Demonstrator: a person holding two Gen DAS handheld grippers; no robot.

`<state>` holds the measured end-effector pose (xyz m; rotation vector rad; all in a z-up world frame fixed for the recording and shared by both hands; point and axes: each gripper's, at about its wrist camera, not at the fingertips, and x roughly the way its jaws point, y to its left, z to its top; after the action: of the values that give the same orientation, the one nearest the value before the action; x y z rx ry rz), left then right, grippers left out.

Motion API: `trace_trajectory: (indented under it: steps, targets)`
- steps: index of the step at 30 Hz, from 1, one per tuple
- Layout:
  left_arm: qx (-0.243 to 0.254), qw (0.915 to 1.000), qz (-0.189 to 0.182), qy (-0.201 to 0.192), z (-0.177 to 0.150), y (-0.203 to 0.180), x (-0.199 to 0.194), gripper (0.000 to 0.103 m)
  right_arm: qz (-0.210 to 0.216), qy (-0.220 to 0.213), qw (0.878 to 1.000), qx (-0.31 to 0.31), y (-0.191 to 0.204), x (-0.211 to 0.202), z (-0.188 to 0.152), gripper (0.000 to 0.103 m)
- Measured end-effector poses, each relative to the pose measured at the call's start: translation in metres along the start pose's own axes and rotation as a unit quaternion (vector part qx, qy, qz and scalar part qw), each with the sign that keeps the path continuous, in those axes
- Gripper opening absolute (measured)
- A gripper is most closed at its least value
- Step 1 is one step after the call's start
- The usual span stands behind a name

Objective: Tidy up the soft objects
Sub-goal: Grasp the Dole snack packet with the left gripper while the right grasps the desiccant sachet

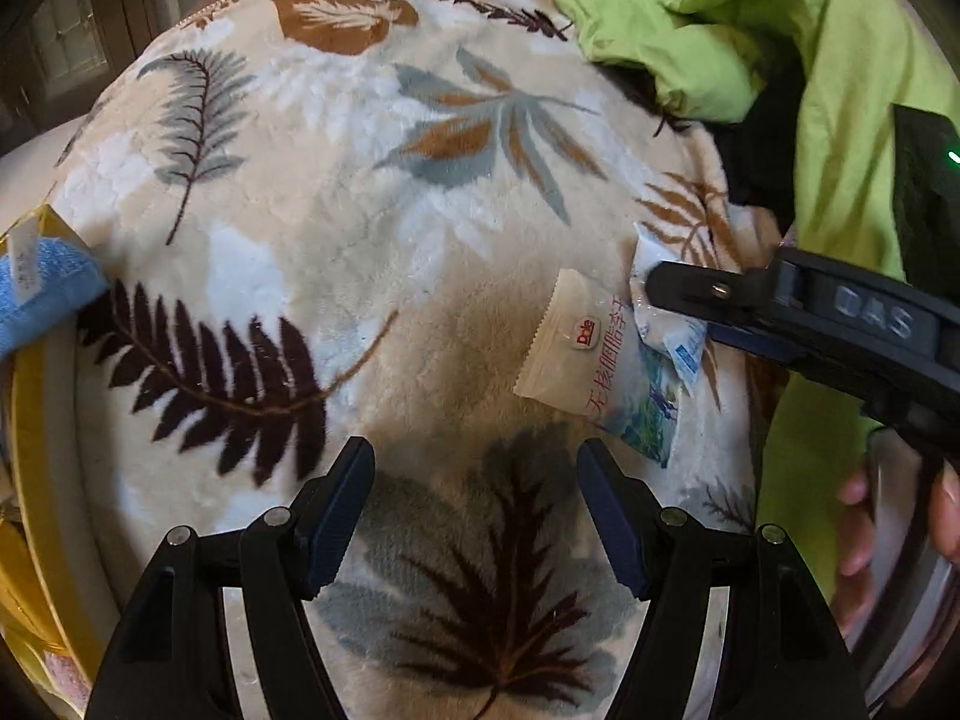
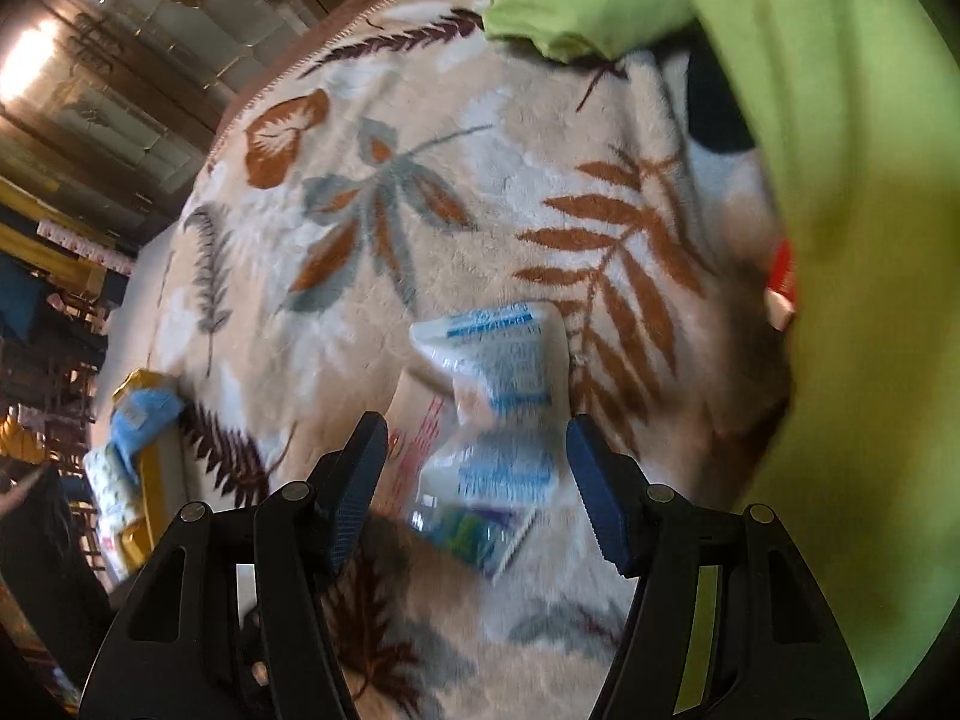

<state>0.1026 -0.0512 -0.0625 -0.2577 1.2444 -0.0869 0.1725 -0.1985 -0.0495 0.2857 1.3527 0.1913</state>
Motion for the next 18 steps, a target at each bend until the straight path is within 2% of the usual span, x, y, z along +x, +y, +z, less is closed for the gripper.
trace_trajectory:
  steps: [4, 6, 8, 14, 17, 18]
  targets:
    - [-0.004, 1.0, 0.006, 0.005, 0.004, -0.002, 0.006, 0.07, -0.003, 0.017, 1.0, 0.002, -0.006, 0.026, 0.008, 0.062]
    - [-0.004, 0.9999, 0.01, 0.005, 0.006, -0.001, 0.008, 0.07, -0.021, 0.002, 1.0, -0.012, -0.006, 0.027, 0.007, 0.033]
    - [-0.01, 0.9998, 0.015, 0.006, 0.007, -0.002, 0.011, 0.07, -0.029, -0.004, 0.999, -0.034, -0.005, 0.025, 0.007, 0.028]
    - [-0.027, 0.9994, 0.018, 0.012, 0.016, -0.014, 0.019, 0.07, -0.03, -0.041, 0.998, -0.04, -0.014, -0.015, 0.01, 0.026]
    - [-0.068, 0.9973, 0.011, 0.025, 0.019, -0.021, 0.025, 0.07, -0.015, -0.058, 0.998, -0.029, -0.019, -0.038, 0.011, 0.026]
    - [-0.076, 0.9966, 0.012, 0.028, 0.02, -0.023, 0.027, 0.073, -0.012, -0.059, 0.998, -0.027, -0.021, -0.042, 0.011, 0.026]
